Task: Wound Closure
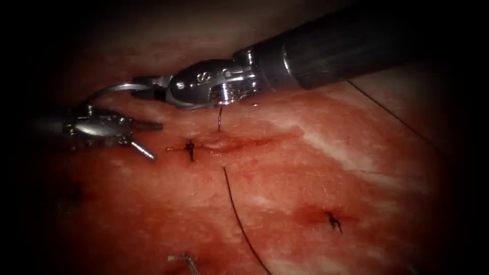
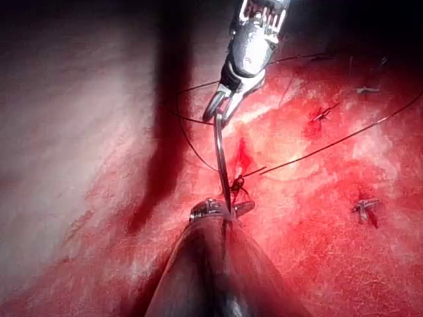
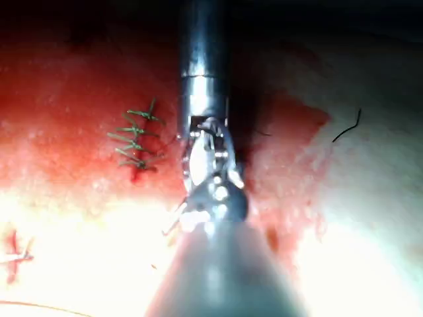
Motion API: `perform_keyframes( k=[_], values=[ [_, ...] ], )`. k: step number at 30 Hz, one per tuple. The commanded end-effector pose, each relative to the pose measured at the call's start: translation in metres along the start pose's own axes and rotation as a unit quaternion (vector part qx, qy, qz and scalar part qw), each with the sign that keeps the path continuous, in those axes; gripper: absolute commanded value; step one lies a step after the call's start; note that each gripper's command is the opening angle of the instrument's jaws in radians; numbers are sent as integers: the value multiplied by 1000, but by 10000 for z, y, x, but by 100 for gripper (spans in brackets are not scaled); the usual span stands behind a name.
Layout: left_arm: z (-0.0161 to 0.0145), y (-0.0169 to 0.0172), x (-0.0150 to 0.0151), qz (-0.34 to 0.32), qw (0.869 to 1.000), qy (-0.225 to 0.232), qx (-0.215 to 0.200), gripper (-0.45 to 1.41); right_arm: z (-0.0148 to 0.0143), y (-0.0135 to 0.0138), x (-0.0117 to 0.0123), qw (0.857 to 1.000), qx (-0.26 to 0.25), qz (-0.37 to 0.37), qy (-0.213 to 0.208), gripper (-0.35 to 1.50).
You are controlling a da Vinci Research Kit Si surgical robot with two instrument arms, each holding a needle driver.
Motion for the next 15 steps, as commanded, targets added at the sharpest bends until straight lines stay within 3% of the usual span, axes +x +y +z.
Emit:
perform_keyframes(
  k=[1, 11, 15],
  values=[
    [8, 1, -5, -1, 1000, 0, -1, 51, 5, 1, -3, 1000, -1, 0, 1, -35],
    [7, 6, -16, 3, 1000, -4, 2, 54, 1, 29, -4, 1000, -17, 13, 6, -35],
    [9, 12, -23, 6, 1000, -10, 5, 56, 17, 50, -9, 999, -29, 20, -1, -35]
  ],
)
